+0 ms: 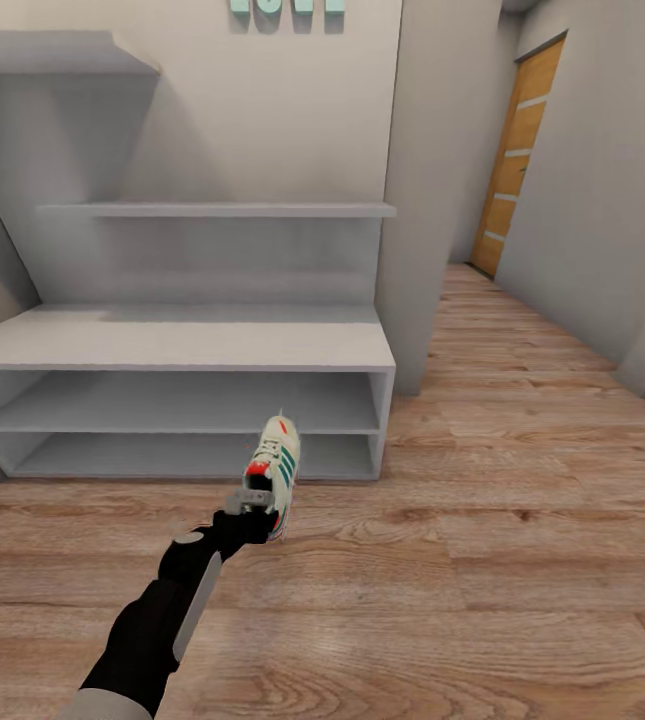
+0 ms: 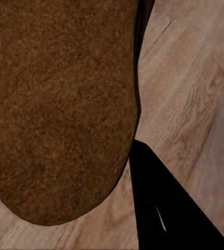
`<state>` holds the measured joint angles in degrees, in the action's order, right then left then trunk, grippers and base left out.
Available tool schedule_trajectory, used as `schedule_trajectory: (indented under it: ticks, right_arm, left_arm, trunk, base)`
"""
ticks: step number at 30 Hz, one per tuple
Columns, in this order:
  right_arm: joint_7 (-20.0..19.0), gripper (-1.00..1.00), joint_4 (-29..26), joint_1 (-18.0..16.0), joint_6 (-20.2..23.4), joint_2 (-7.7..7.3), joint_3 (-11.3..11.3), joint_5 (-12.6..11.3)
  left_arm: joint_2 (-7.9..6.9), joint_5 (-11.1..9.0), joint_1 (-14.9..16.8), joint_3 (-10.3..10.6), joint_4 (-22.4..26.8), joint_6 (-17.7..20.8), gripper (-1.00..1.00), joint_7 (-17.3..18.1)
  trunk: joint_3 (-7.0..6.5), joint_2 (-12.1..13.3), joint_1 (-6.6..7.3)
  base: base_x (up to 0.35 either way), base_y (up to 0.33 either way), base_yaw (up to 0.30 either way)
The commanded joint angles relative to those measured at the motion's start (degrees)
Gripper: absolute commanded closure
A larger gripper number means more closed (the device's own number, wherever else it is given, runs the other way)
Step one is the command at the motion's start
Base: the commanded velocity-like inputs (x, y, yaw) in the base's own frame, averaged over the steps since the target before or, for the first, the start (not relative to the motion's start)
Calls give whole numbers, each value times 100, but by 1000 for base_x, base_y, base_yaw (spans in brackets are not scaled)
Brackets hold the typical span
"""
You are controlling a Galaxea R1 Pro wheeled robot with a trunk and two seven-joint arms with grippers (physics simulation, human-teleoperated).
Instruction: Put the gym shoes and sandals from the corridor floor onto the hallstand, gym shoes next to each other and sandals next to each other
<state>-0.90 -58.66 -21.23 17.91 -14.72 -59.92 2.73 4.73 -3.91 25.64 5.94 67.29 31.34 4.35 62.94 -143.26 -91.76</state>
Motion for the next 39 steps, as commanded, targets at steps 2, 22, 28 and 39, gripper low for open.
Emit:
schedule_trajectory:
  ticks: [2, 22, 28, 39]
  right_arm:
    - [3, 100, -9, -4, 558, -296, -103, 187]
    - [2, 100, -5, -4, 2514, -1278, -205, 727]
    - [7, 100, -8, -4, 2516, -1279, -204, 731]
    - [6, 100, -18, -4, 2516, -1279, -204, 737]
  left_arm:
    - [6, -43, 3, -5, -301, 27, 100, -32]
    - [479, -50, 476, 132, -1218, -227, 100, -1843]
    - [465, -48, 494, 1090, -1156, -185, 100, -1866]
    - [440, -50, 495, 1224, -1008, -114, 100, -1273]
  trunk:
    - [5, -2, 1]
    - [5, -2, 1]
    - [5, -2, 1]
    - [139, -8, -9]
  base:
    - [0, 0, 0]
    - [0, 0, 0]
    - [0, 0, 0]
    - [0, 0, 0]
